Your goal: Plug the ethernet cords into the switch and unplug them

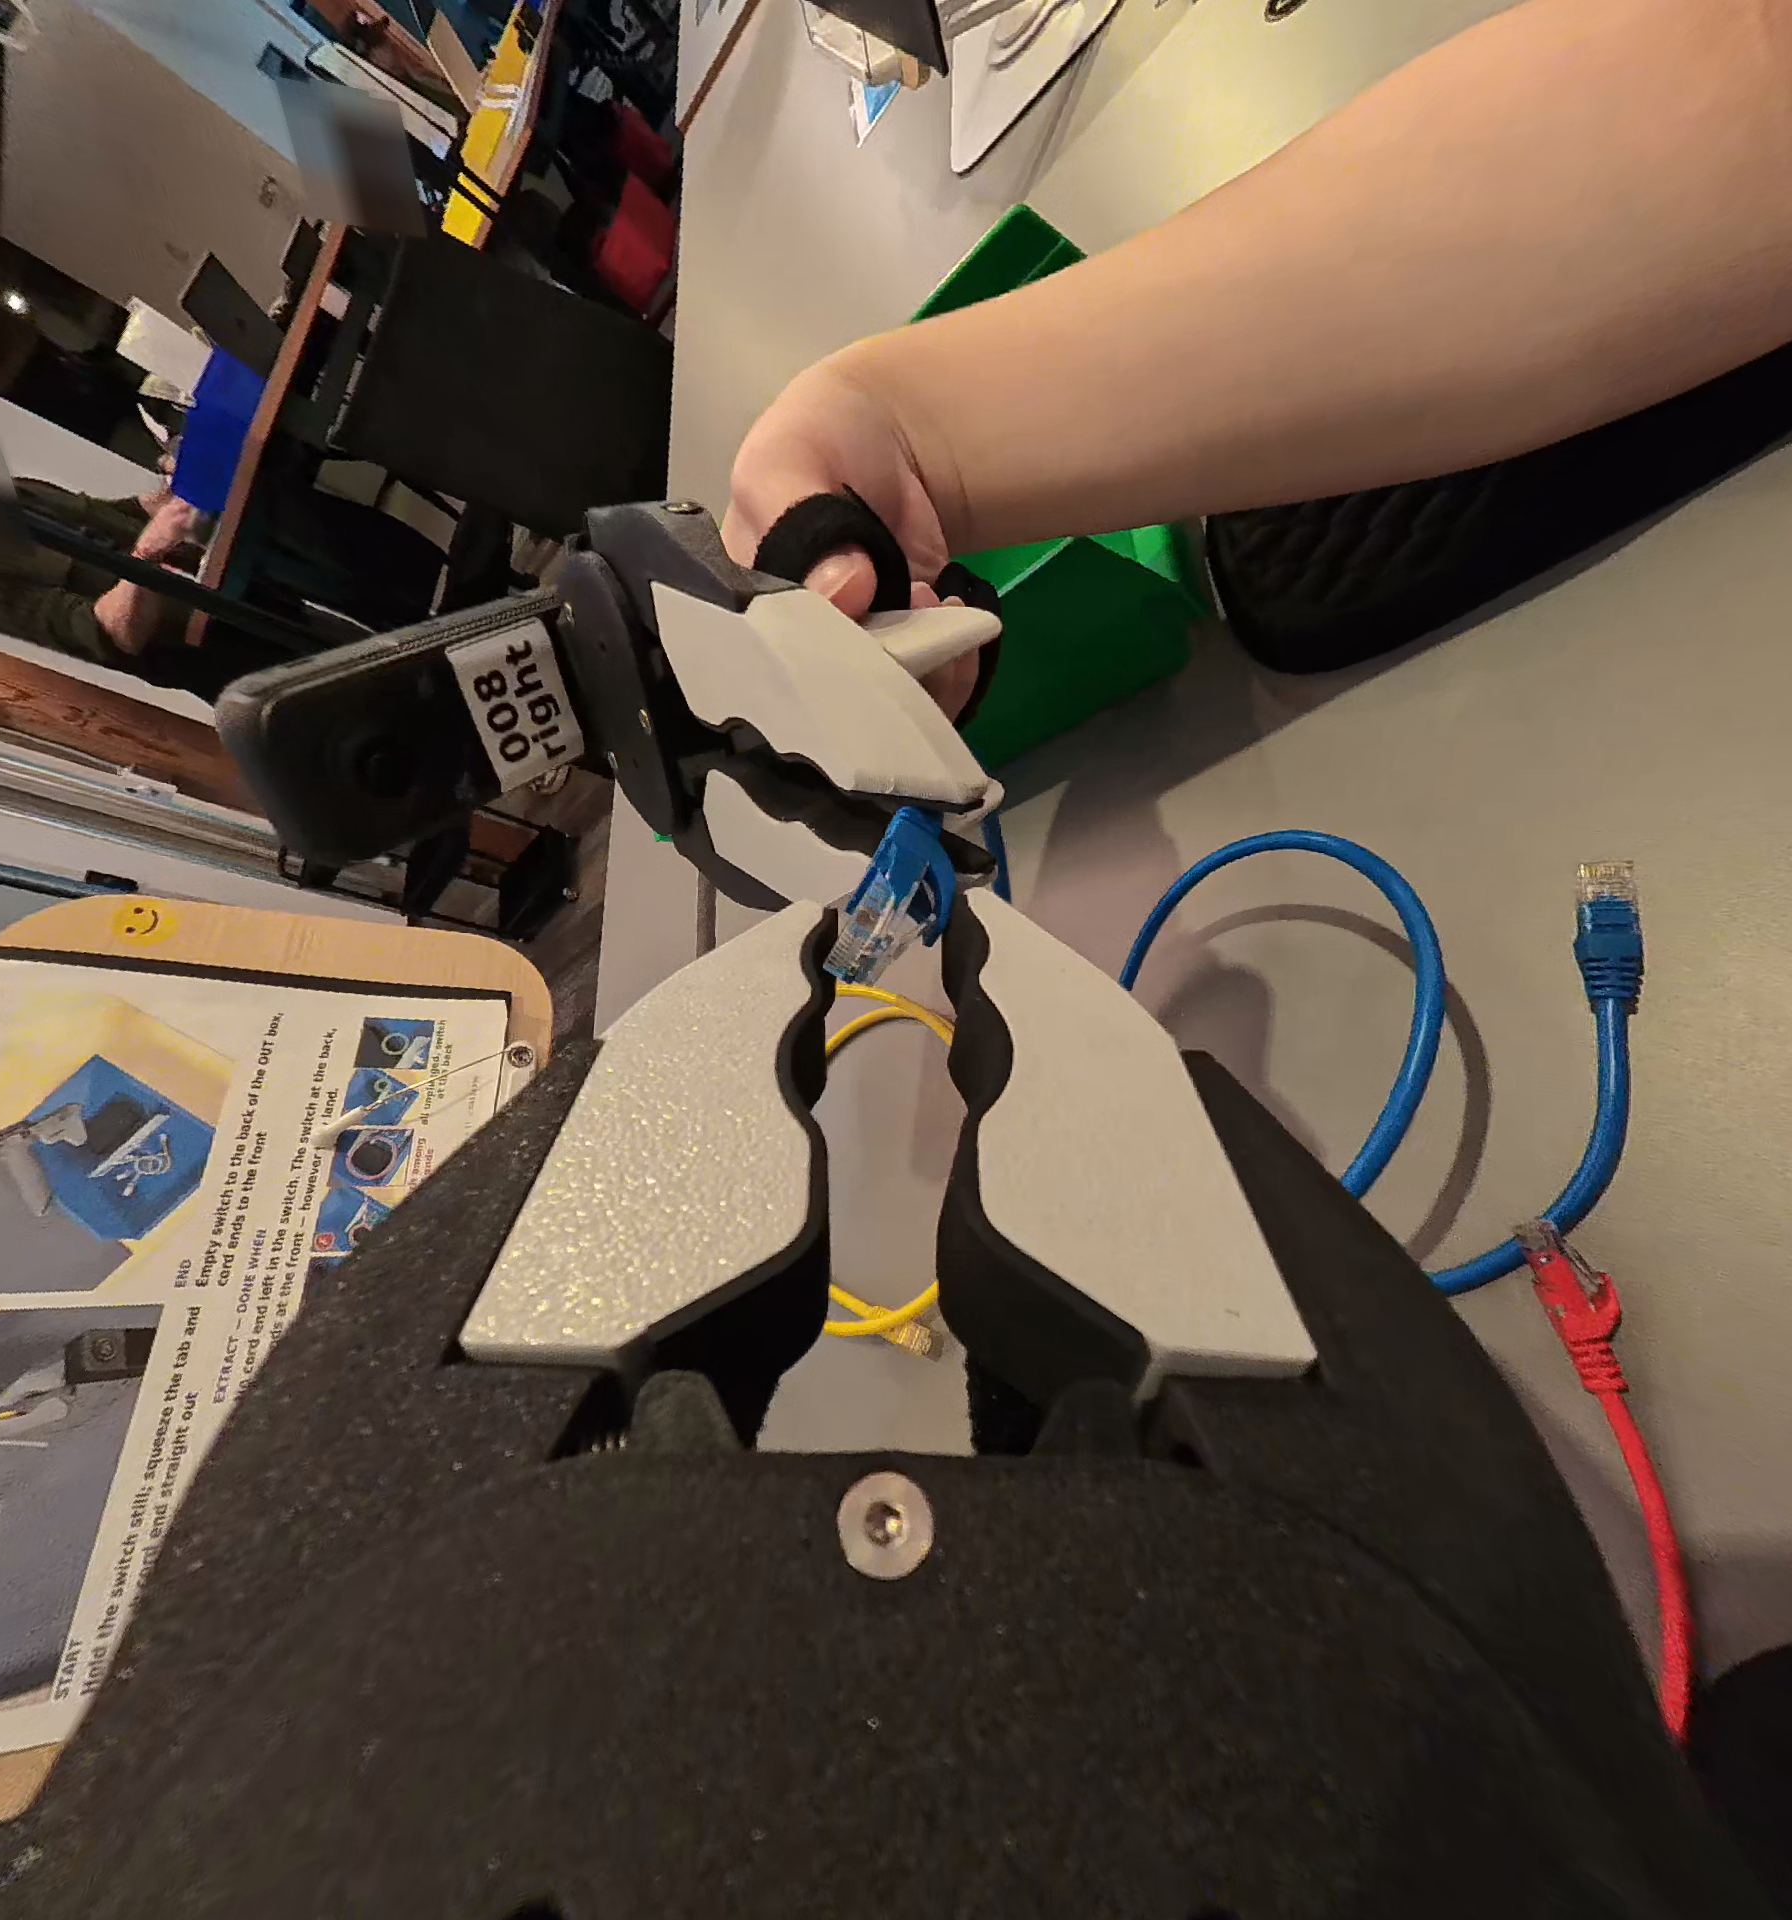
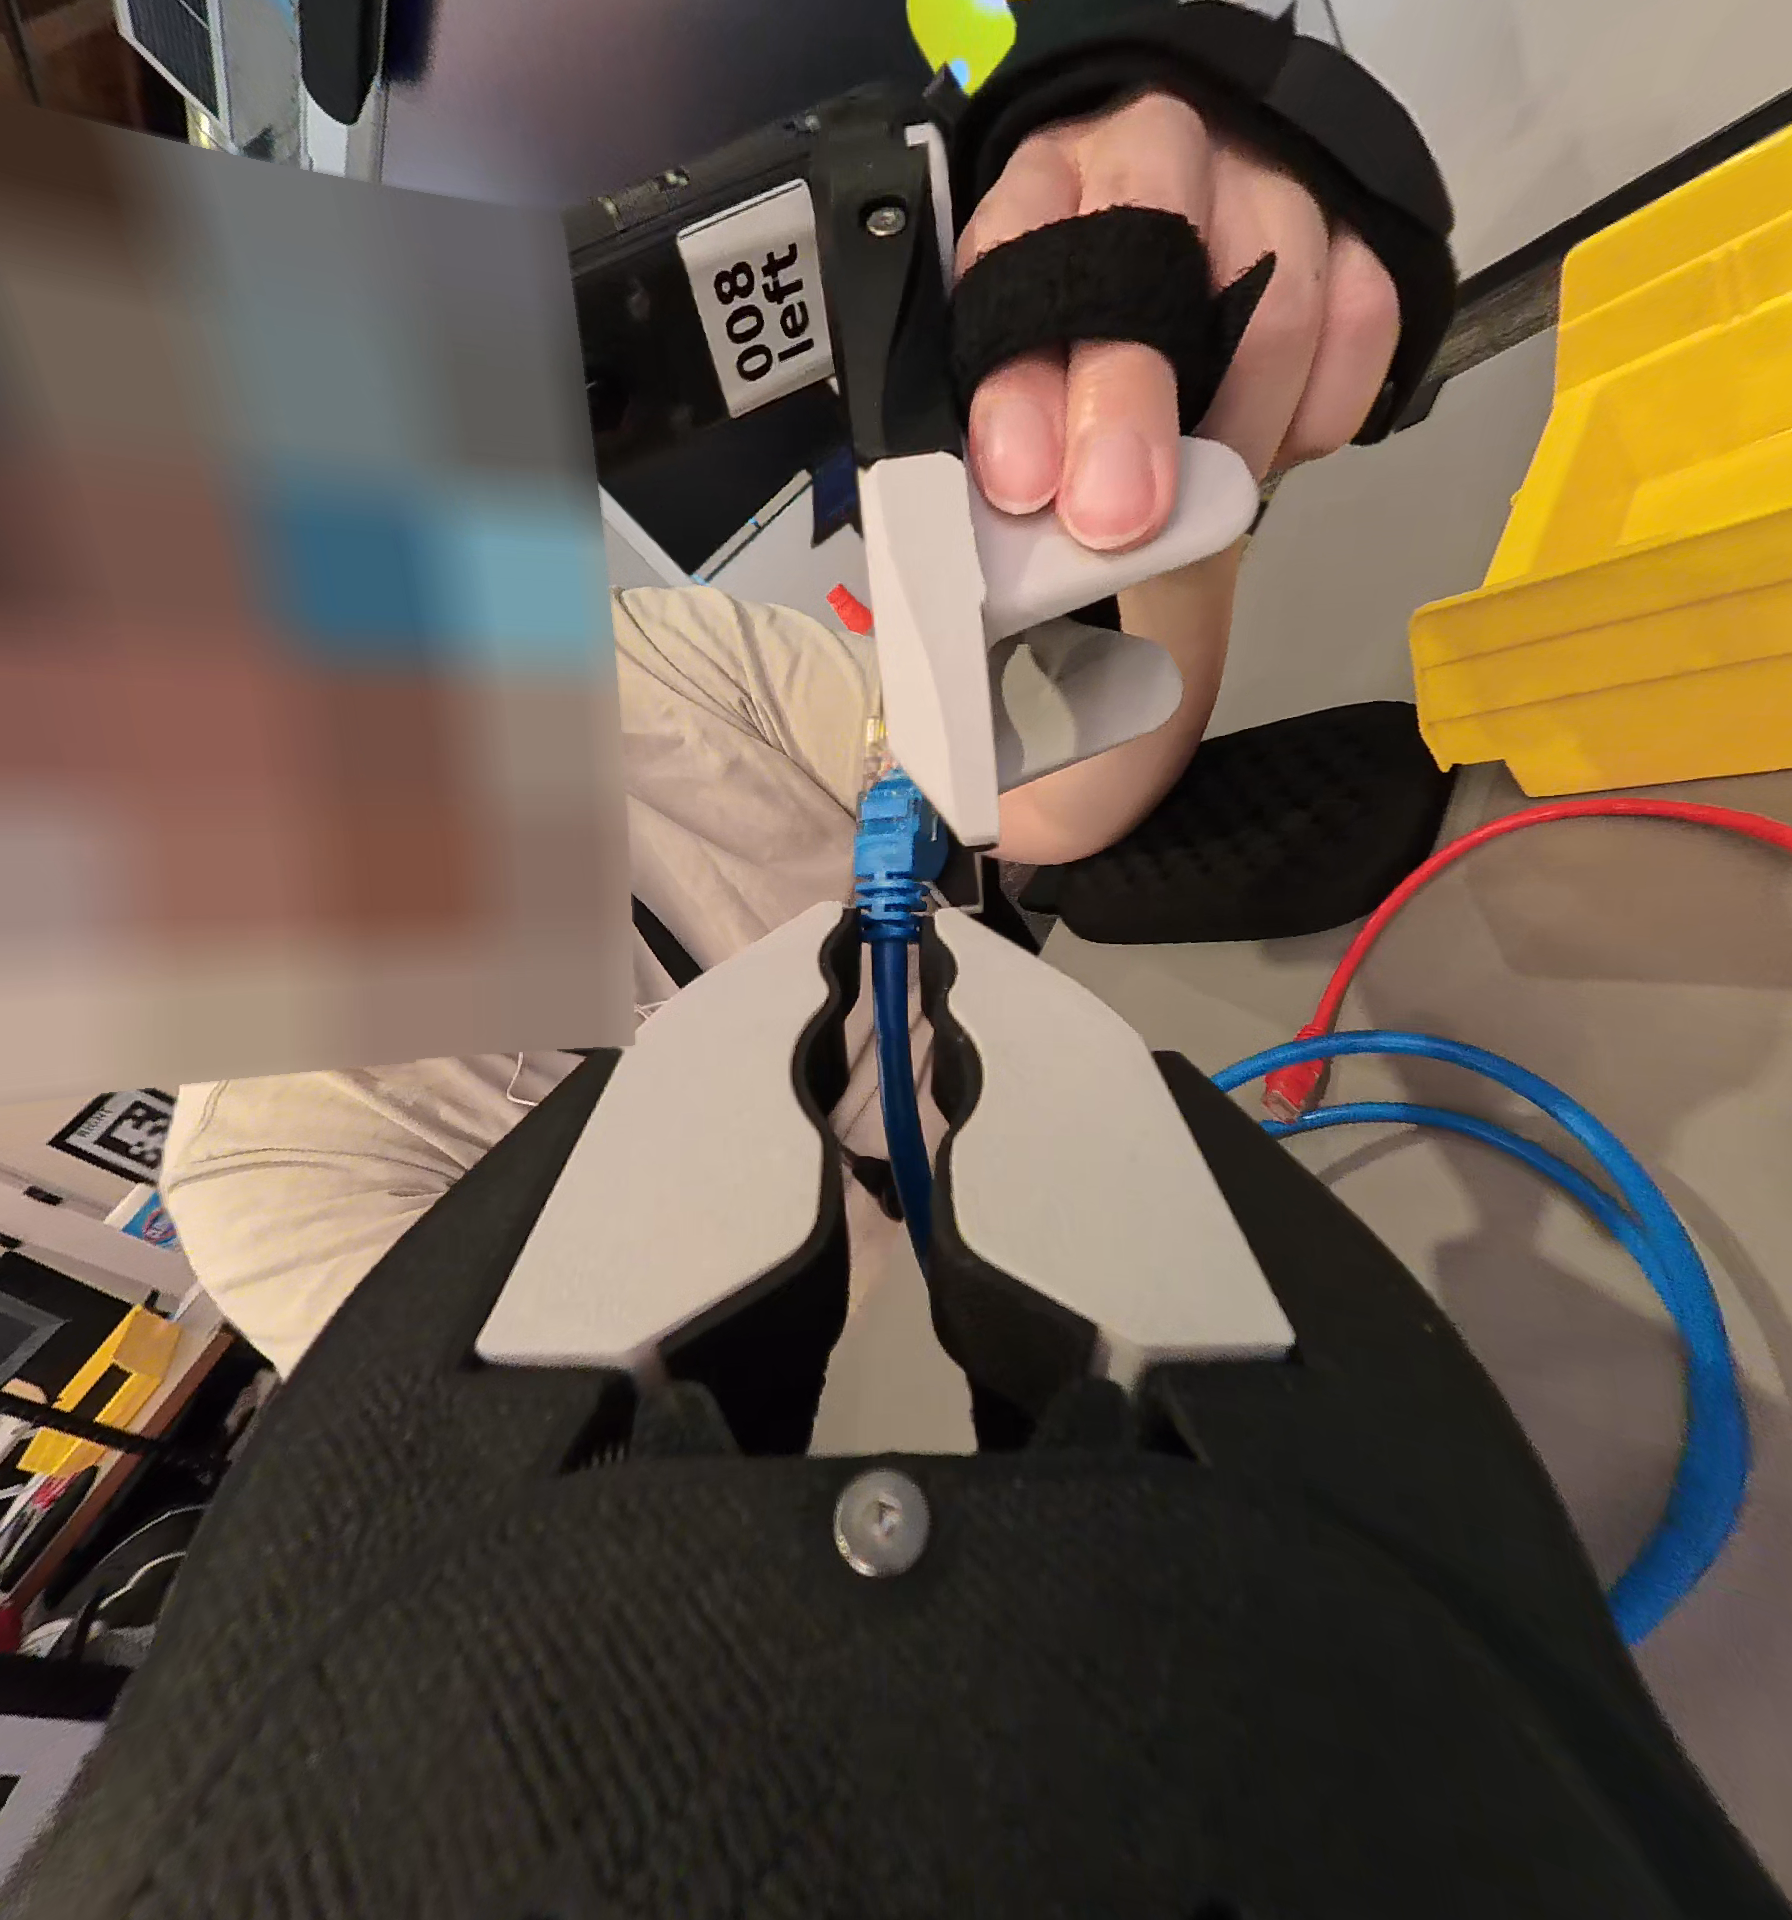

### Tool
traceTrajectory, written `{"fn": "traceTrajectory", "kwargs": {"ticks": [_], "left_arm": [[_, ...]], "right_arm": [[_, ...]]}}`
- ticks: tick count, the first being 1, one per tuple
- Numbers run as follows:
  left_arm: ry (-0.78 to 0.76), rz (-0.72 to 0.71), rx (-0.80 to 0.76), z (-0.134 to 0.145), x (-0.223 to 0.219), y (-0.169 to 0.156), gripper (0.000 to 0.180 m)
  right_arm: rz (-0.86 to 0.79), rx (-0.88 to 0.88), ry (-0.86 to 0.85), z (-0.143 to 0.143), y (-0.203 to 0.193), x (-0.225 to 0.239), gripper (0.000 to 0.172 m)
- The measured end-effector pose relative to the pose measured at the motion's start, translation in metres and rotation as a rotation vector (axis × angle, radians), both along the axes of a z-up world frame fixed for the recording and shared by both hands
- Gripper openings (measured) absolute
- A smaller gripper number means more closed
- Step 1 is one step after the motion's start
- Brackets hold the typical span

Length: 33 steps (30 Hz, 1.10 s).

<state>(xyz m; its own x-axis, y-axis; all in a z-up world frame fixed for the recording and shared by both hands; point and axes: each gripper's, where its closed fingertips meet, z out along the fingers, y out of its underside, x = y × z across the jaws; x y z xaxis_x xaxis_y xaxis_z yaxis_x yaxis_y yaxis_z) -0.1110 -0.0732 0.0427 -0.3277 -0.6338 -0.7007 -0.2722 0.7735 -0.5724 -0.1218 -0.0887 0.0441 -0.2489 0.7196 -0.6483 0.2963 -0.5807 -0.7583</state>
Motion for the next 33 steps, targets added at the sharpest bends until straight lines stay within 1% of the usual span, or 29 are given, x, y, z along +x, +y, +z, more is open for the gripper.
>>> {"fn": "traceTrajectory", "kwargs": {"ticks": [6, 9, 10, 11, 12, 15, 19, 21, 24, 27, 33], "left_arm": [[-0.009, 0.050, -0.027, -0.003, 0.005, 0.014, 0.019], [-0.029, 0.034, -0.041, -0.002, 0.007, 0.013, 0.020], [-0.034, 0.032, -0.041, -0.001, 0.008, 0.012, 0.022], [-0.043, 0.031, -0.038, 0.000, 0.010, 0.010, 0.030], [-0.052, 0.030, -0.028, 0.001, 0.011, 0.009, 0.032], [-0.047, 0.003, 0.008, -0.002, 0.012, 0.003, 0.027], [-0.004, -0.033, 0.014, -0.009, 0.011, -0.003, 0.022], [-0.002, -0.037, 0.030, -0.008, 0.010, -0.004, 0.017], [0.011, -0.052, 0.023, -0.007, 0.008, -0.009, 0.017], [-0.002, -0.033, 0.036, -0.003, 0.008, -0.008, 0.018], [0.007, 0.027, 0.044, -0.002, 0.011, 0.000, 0.017]], "right_arm": [[-0.102, 0.037, -0.018, -0.002, 0.016, 0.005, 0.011], [-0.096, 0.044, -0.021, -0.001, 0.014, 0.008, 0.011], [-0.091, 0.043, -0.020, -0.001, 0.013, 0.009, 0.011], [-0.093, 0.041, -0.017, -0.001, 0.013, 0.009, 0.011], [-0.093, 0.028, -0.014, 0.000, 0.013, 0.010, 0.011], [-0.062, -0.015, -0.008, -0.002, 0.009, 0.011, 0.011], [-0.030, -0.032, -0.031, -0.007, 0.005, 0.009, 0.011], [-0.019, -0.032, -0.024, -0.007, 0.003, 0.009, 0.011], [0.006, -0.006, -0.012, -0.005, -0.002, 0.008, 0.011], [-0.020, 0.025, -0.004, -0.001, 0.000, 0.009, 0.011], [-0.068, 0.016, -0.005, 0.000, 0.007, 0.012, 0.011]]}}
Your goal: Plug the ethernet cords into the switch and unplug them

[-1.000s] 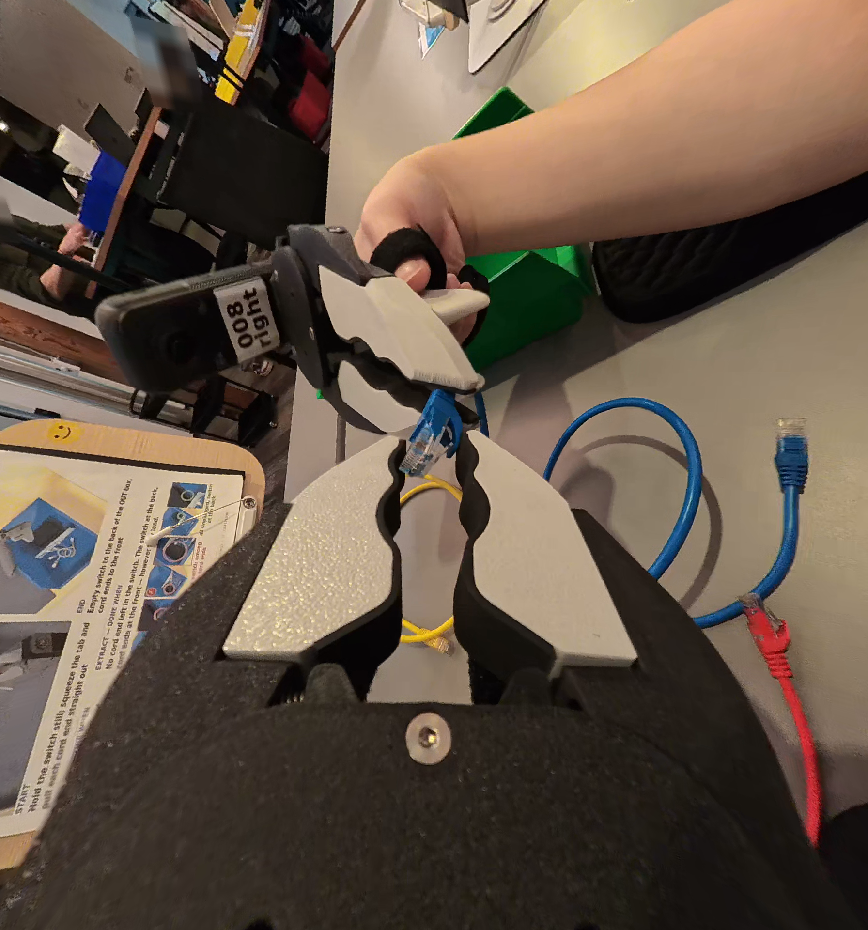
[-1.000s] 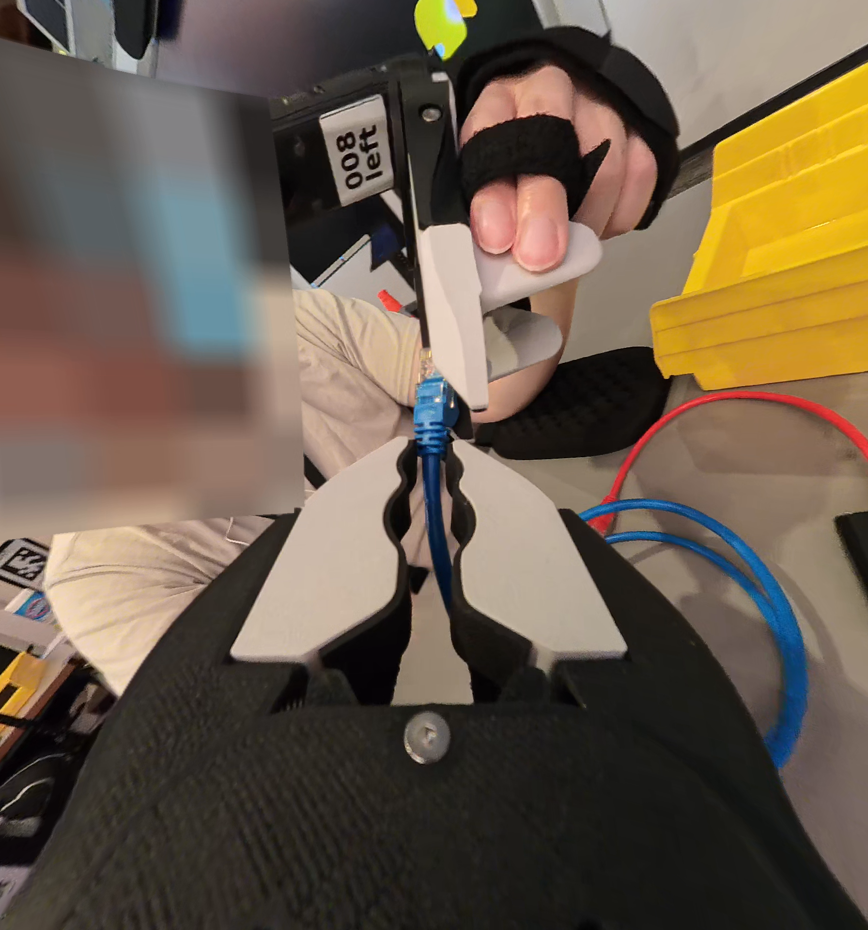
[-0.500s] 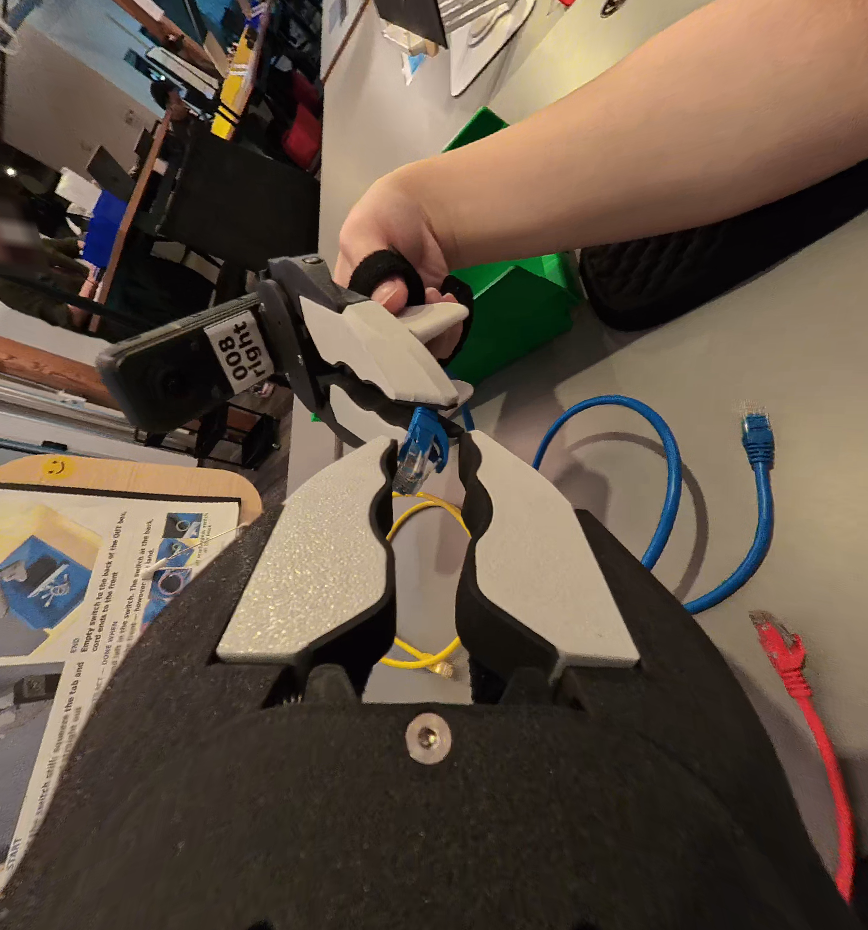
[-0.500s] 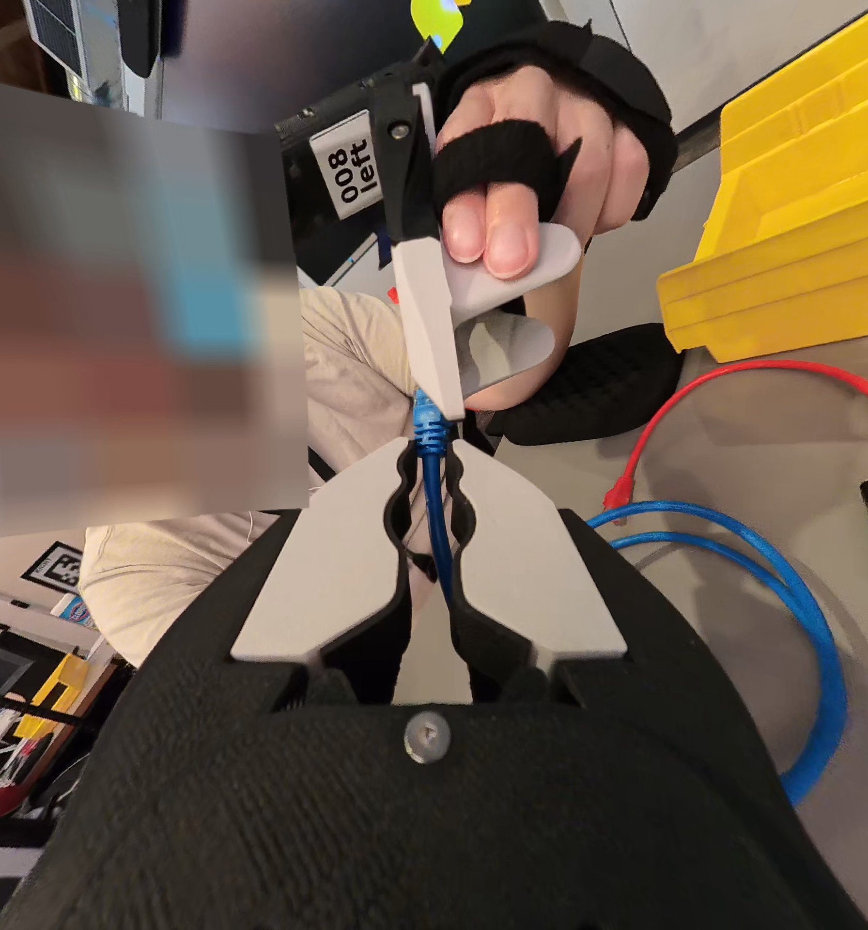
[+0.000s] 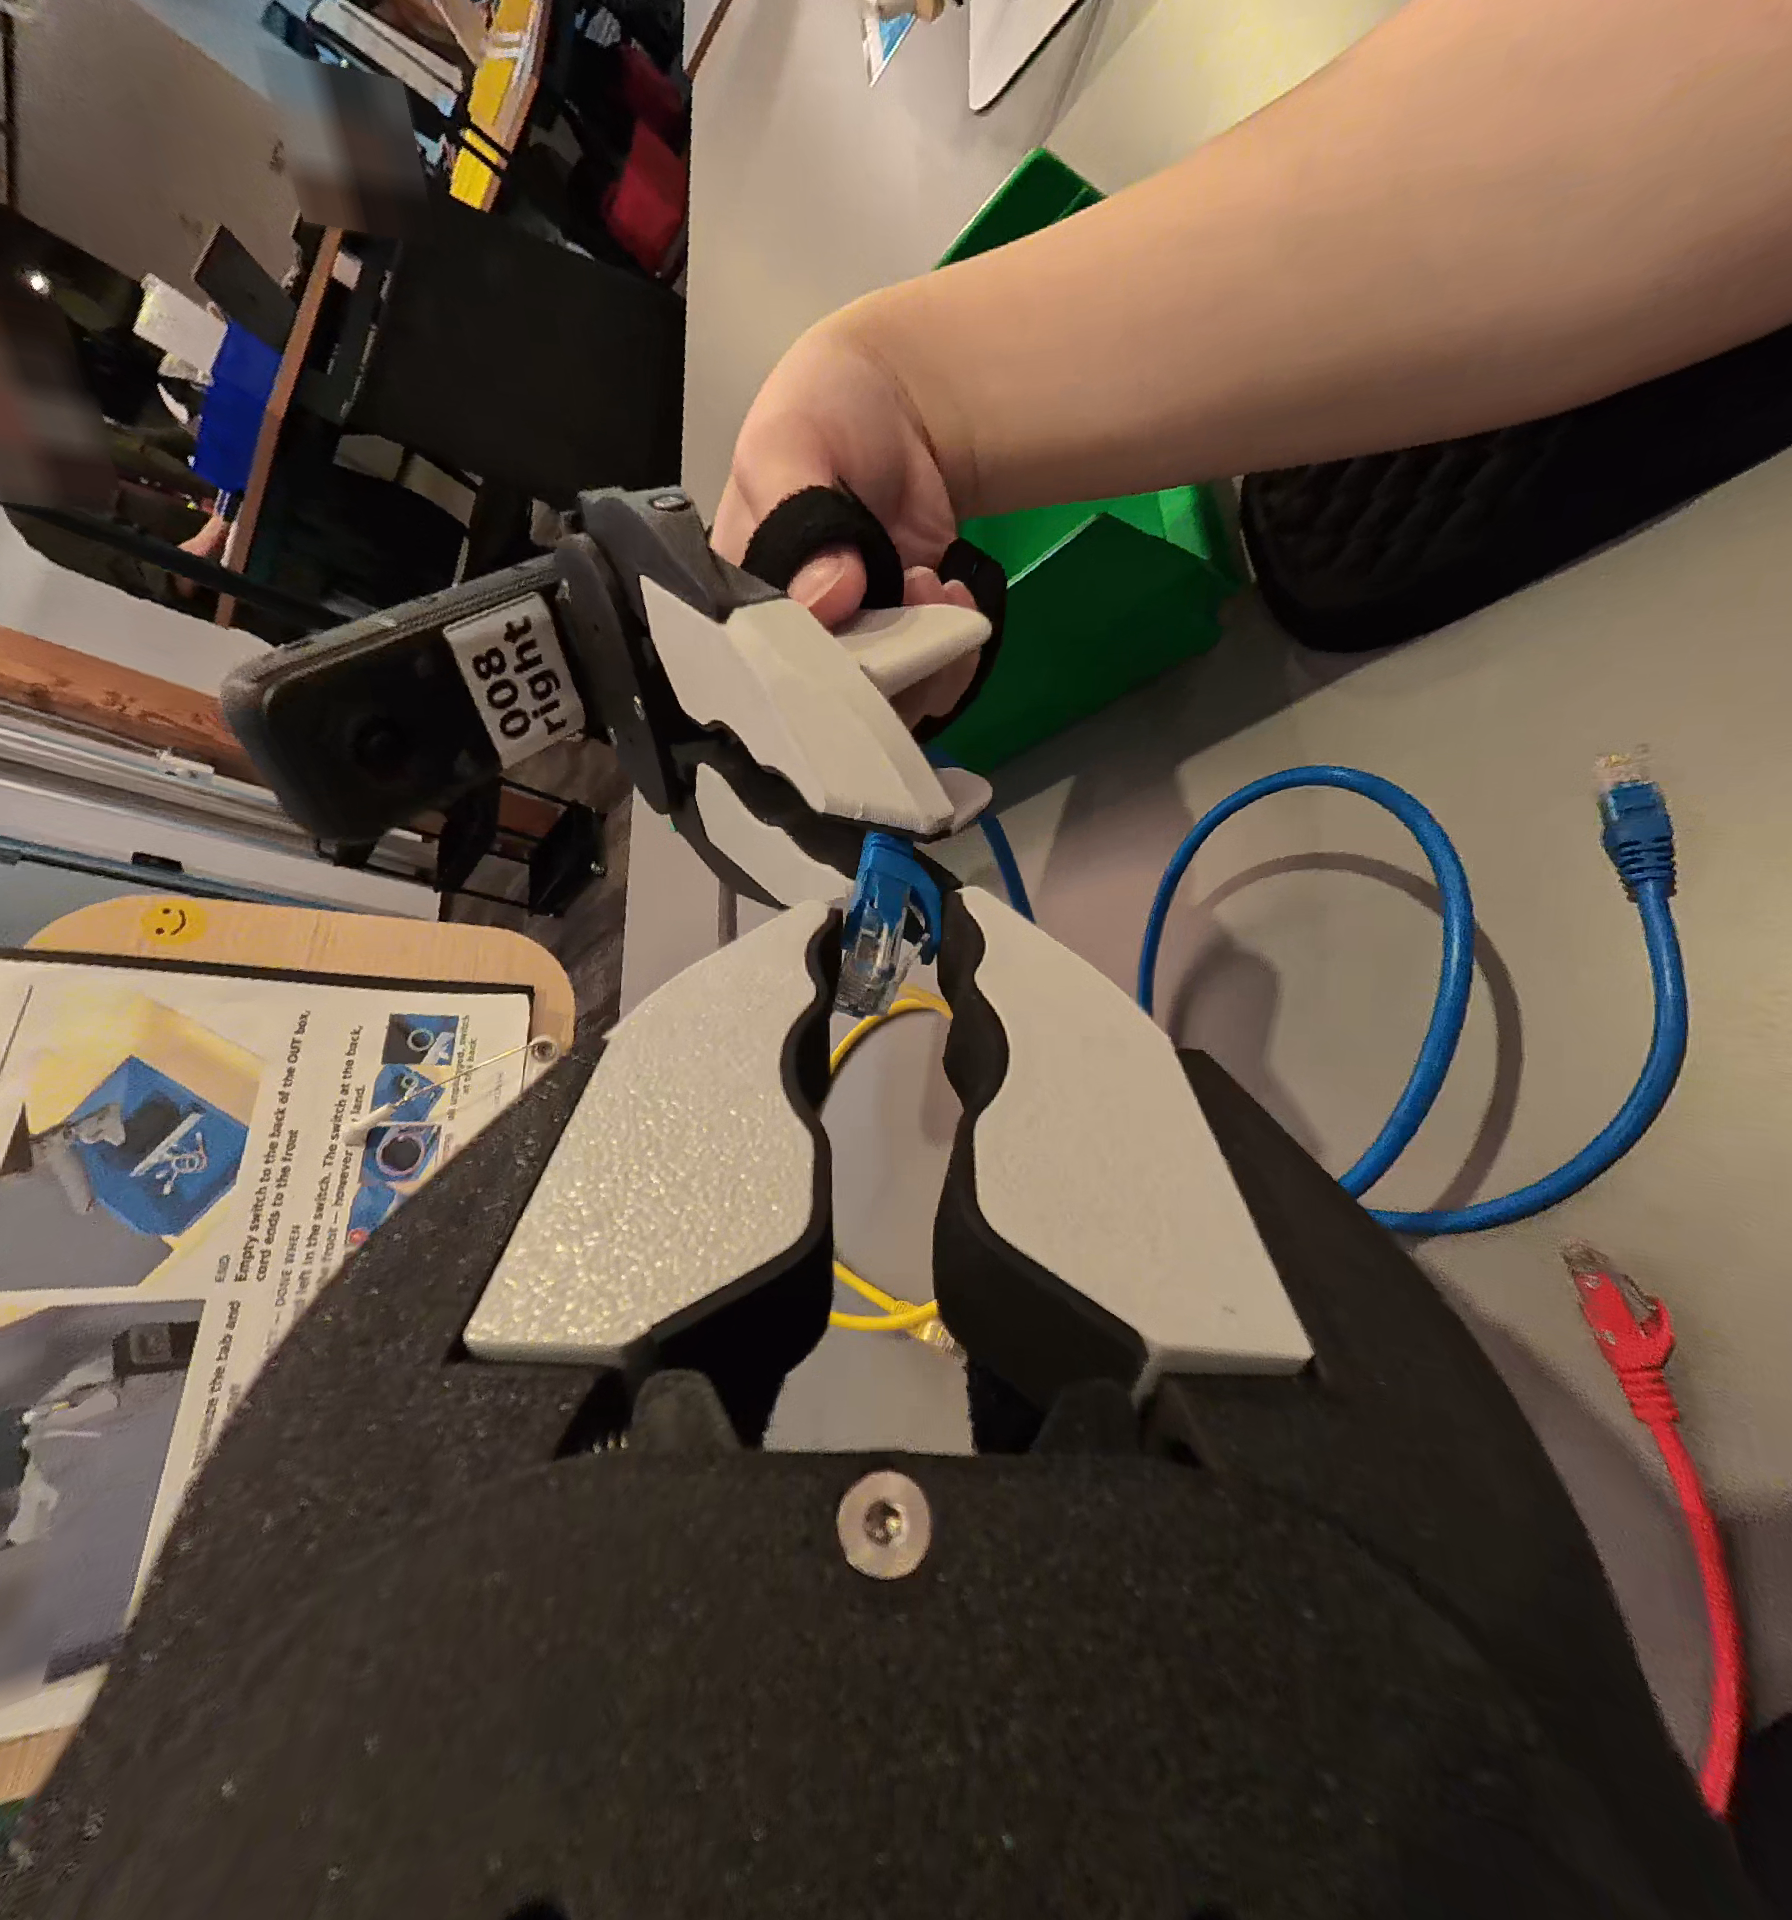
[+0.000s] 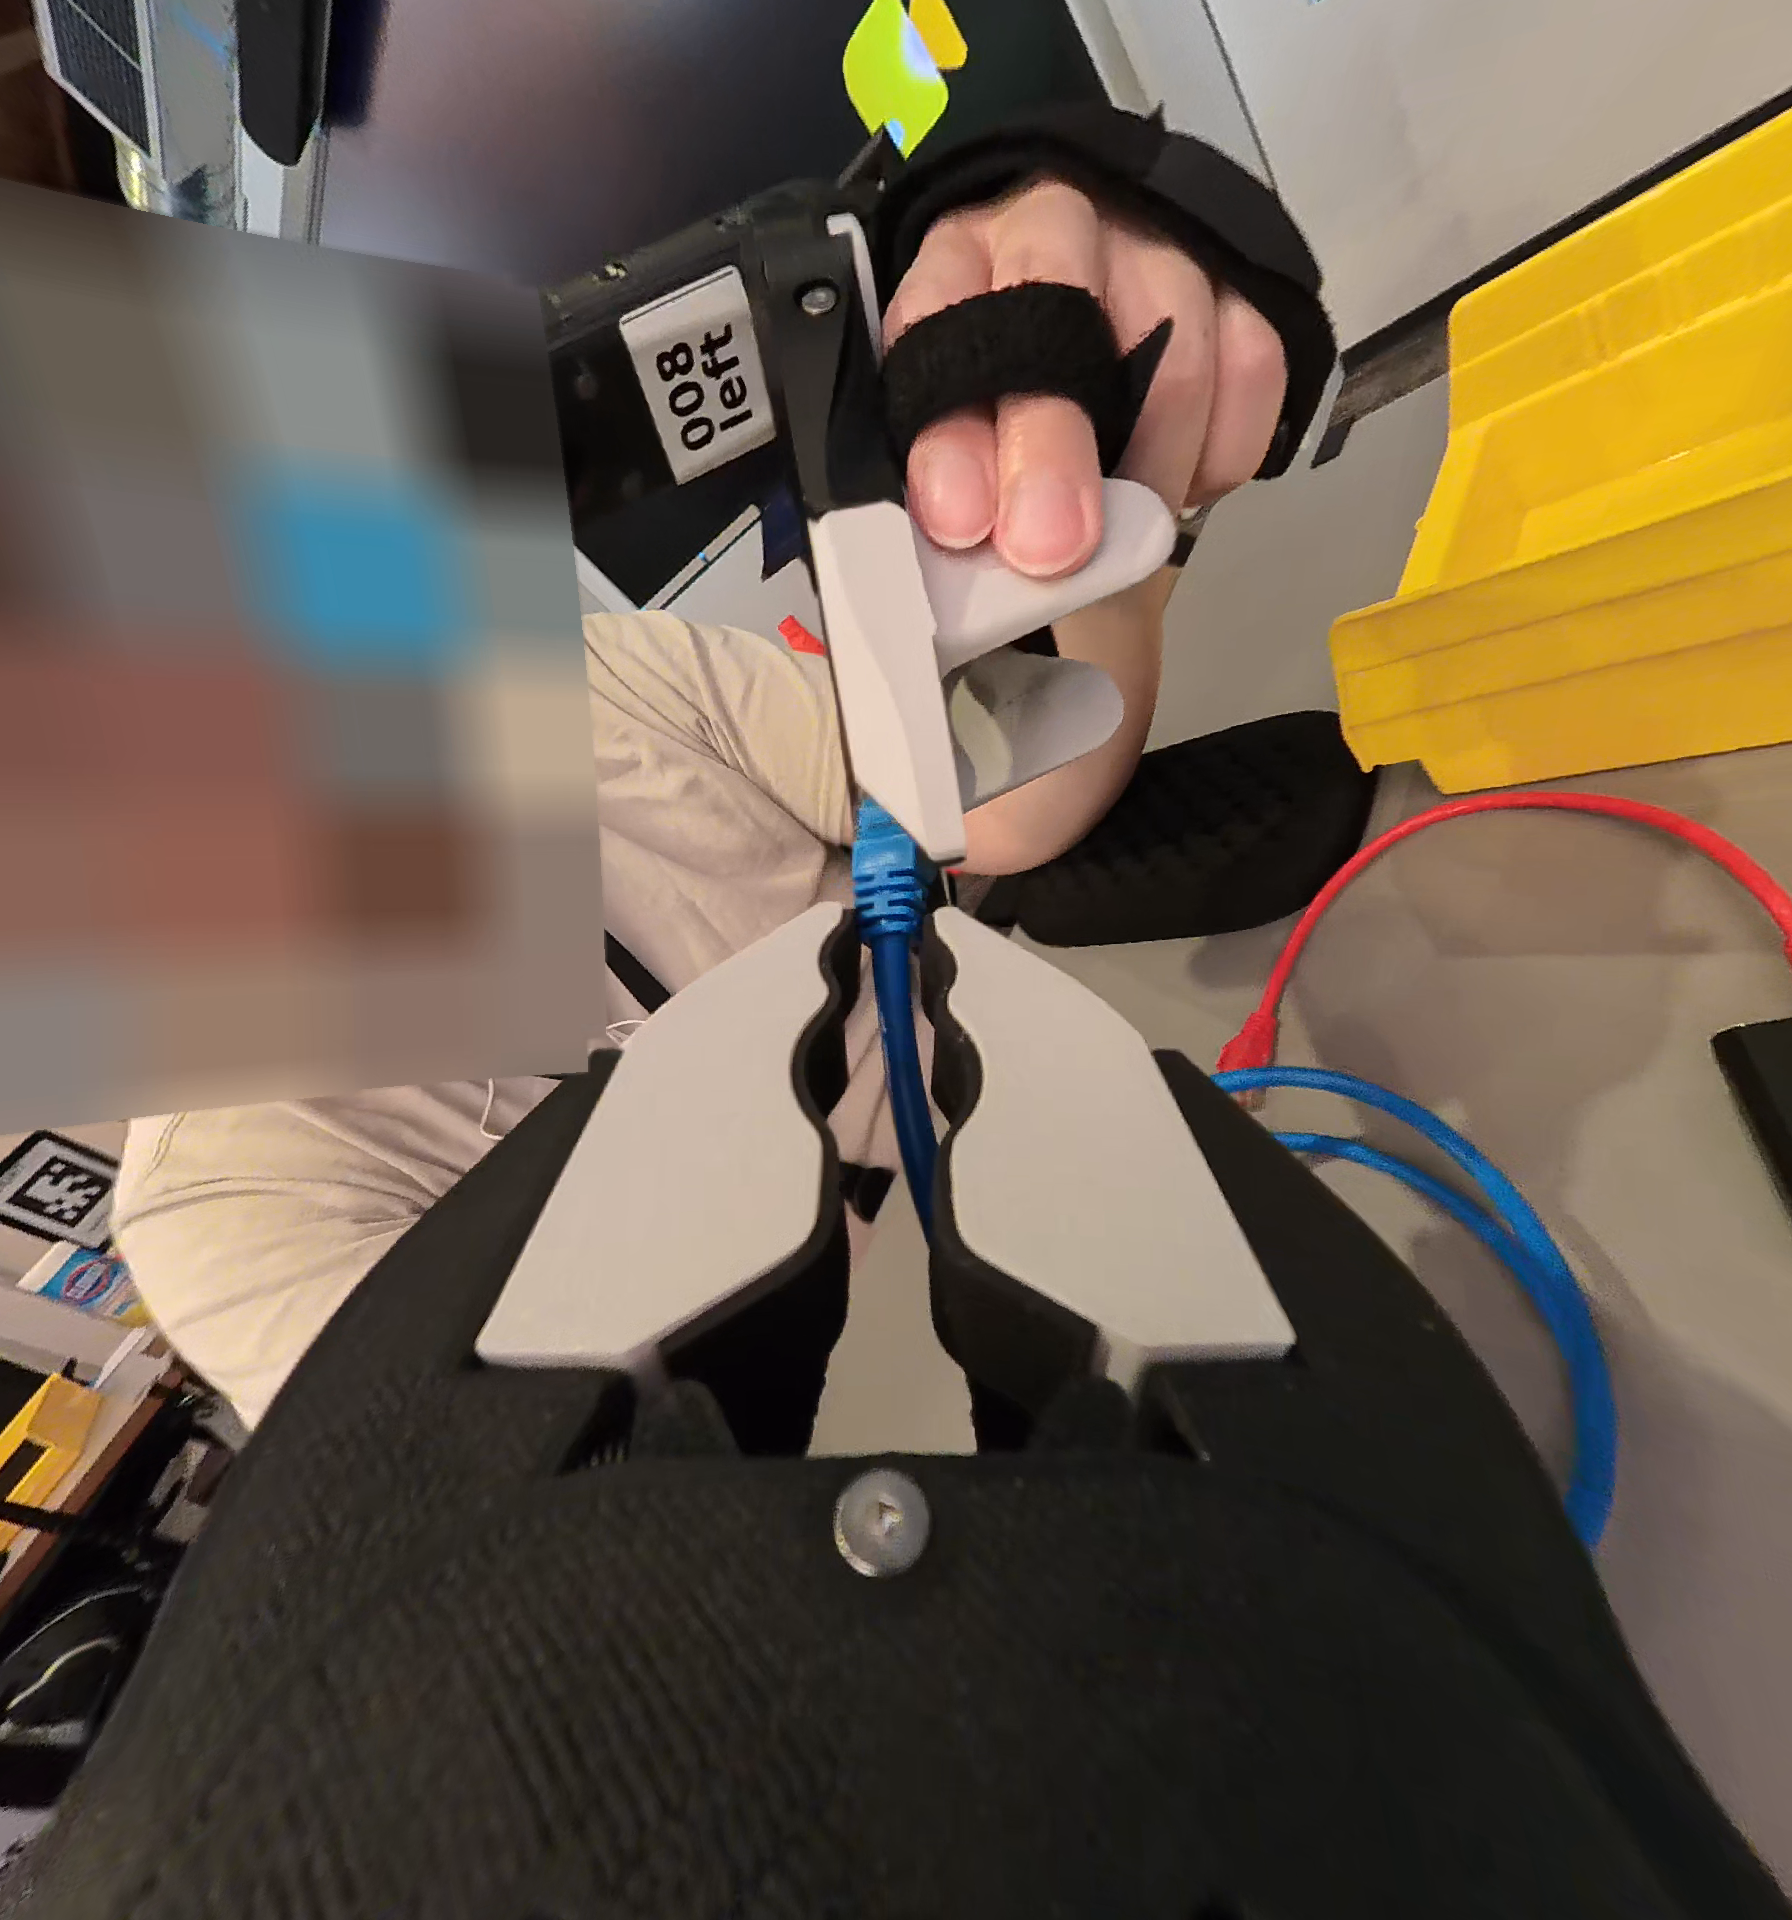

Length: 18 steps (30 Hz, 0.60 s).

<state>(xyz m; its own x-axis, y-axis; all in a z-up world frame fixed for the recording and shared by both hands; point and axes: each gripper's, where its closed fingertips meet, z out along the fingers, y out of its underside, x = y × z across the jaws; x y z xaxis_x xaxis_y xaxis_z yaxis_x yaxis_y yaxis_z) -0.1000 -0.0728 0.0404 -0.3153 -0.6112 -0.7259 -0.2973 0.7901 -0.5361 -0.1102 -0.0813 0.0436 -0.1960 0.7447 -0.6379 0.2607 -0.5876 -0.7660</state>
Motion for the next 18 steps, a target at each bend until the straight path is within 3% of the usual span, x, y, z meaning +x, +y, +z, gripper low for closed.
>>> {"fn": "traceTrajectory", "kwargs": {"ticks": [8, 15, 18], "left_arm": [[-0.108, 0.051, -0.115, 0.024, -0.006, 0.016, 0.016], [-0.111, 0.132, -0.198, 0.018, -0.015, 0.047, 0.016], [-0.099, 0.152, -0.224, 0.009, -0.015, 0.057, 0.016]], "right_arm": [[-0.217, 0.207, 0.054, 0.019, 0.026, 0.015, 0.017], [-0.591, 0.908, -0.084, 0.049, 0.043, 0.035, 0.029], [-0.611, 1.128, -0.074, 0.066, 0.013, 0.030, 0.030]]}}
